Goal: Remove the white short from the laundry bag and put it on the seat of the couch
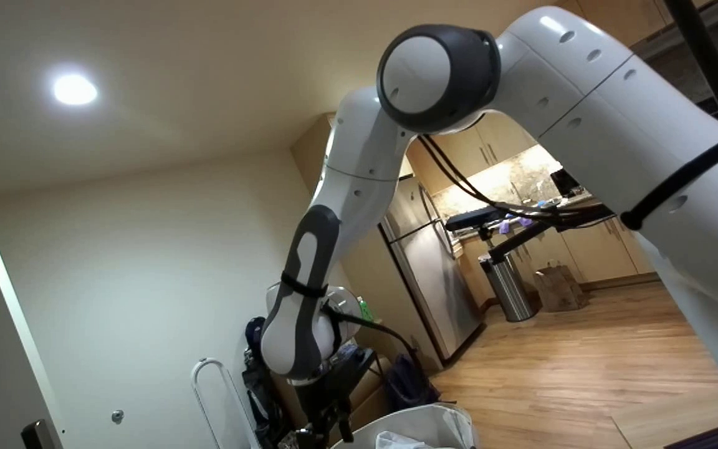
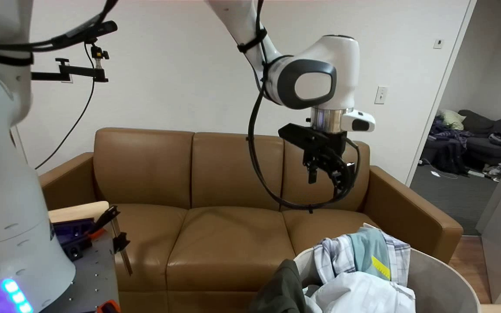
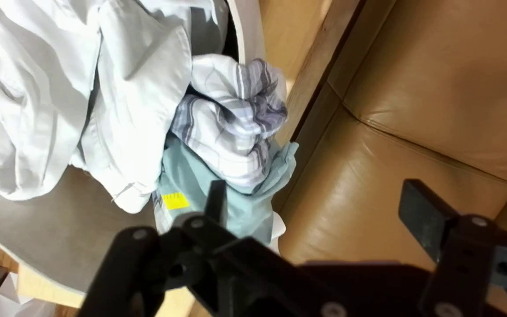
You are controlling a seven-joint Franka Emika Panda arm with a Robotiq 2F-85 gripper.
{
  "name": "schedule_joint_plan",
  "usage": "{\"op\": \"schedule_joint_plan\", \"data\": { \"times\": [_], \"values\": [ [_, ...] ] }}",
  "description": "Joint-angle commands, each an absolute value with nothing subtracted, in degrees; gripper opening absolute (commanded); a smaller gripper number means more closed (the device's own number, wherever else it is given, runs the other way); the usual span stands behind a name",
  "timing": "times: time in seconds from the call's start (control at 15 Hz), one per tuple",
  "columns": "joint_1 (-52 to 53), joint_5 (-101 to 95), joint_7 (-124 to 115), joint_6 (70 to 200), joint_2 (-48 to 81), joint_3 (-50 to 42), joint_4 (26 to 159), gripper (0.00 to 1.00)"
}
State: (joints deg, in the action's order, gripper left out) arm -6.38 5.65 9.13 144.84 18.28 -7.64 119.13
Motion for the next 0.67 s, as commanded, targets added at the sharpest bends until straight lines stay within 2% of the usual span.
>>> {"op": "schedule_joint_plan", "data": {
  "times": [0.0,0.4,0.6],
  "values": [
    [-8.1,2.8,6.9,145.3,23.1,-8.4,117.5,1.0],
    [-12.1,4.1,7.6,146.1,29.8,-9.0,116.2,1.0],
    [-12.7,3.6,7.2,144.8,28.9,-8.5,117.3,1.0]
  ]
}}
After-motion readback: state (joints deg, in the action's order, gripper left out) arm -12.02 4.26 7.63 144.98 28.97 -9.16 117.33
